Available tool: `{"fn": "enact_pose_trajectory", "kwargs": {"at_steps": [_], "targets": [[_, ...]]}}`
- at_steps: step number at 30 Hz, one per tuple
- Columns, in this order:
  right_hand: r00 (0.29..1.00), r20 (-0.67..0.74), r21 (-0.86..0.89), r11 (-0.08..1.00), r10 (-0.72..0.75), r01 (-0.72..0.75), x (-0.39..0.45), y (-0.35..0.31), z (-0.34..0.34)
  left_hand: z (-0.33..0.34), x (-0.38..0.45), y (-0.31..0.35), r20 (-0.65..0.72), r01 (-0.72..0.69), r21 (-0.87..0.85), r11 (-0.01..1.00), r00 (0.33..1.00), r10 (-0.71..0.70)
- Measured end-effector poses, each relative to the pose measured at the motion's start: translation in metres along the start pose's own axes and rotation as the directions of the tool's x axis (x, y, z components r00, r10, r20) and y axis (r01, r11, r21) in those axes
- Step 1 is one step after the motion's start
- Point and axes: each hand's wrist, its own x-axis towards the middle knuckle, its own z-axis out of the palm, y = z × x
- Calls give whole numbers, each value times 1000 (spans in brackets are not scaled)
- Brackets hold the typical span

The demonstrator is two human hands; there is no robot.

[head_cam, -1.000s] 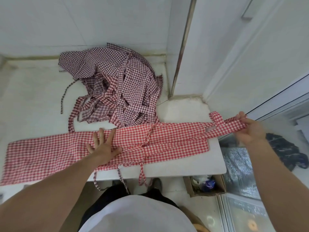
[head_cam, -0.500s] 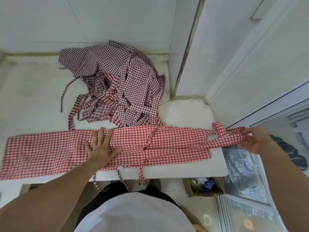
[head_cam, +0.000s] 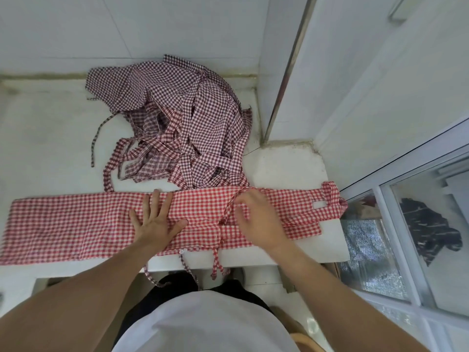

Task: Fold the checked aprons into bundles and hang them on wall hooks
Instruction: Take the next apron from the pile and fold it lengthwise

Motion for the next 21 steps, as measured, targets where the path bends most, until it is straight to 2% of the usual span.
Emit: {"fn": "enact_pose_trajectory", "kwargs": {"at_steps": [2,5,9,13,16,19,21], "targets": [[983,144,20,993,-116,115,-1,-15,35,1,-1,0,-10,-4,-4,1000,1000,4],[982,181,-22,998,-61,67,-8,18,50,5,-5,-3,-22,2,-24,1000,1000,-2],[992,111,-242,970,54,-26,-28,89,4,3,-7,-7,-31,-6,-31,1000,1000,5],[991,57,-356,930,120,-92,-43,135,-47,1,-6,-8,-13,-12,-24,1000,1000,12],[984,-58,-319,931,169,-179,-51,141,-64,-1,-4,-12,-4,-19,-15,1000,1000,19],[931,-248,-191,929,267,-317,-57,140,-77,-4,-2,-15,2,-20,8,1000,1000,20],[922,-285,-184,929,262,-320,-62,139,-85,-5,-2,-16,1,-15,12,1000,1000,15]]}}
